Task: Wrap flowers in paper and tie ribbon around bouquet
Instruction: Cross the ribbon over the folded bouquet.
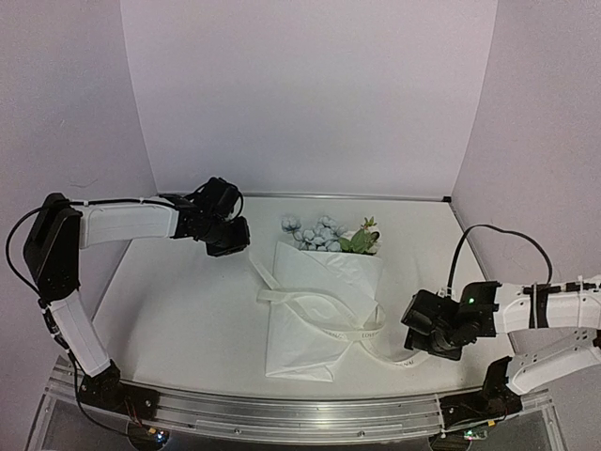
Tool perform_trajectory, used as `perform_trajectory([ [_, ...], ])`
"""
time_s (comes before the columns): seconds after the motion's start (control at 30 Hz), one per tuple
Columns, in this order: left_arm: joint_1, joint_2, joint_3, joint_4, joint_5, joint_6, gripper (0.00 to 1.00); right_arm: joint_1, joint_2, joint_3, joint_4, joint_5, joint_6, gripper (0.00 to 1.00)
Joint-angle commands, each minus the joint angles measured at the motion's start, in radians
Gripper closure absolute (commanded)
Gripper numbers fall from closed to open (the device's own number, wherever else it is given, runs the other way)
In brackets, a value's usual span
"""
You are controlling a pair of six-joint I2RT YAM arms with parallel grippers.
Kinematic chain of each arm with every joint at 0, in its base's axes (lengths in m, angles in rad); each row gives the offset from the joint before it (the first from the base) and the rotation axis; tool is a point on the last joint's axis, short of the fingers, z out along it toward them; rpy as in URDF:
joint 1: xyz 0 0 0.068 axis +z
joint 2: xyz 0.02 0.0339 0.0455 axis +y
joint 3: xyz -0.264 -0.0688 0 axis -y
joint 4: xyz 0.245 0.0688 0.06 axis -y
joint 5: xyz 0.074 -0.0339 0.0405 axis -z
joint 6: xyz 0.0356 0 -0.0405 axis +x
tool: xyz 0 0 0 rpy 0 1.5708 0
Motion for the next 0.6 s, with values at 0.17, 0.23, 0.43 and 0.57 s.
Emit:
perform_trajectory([
  [0.17,0.019,-0.081,-0.044,0.08,0.034,0.005,1.0,0.056,0.108,0.029,-0.019,0.083,0.28,0.2],
  [0.23,0.022,-0.088,-0.054,0.085,0.042,0.006,1.0,0.057,0.137,0.031,0.0,0.074,0.305,0.2],
  [0.43,0.03,-0.108,-0.073,0.093,0.052,0.013,1.0,0.064,0.199,0.013,0.068,0.046,0.359,0.24],
  [0.57,0.035,-0.115,-0.082,0.096,0.055,0.015,1.0,0.074,0.229,0.005,0.091,0.026,0.389,0.3],
])
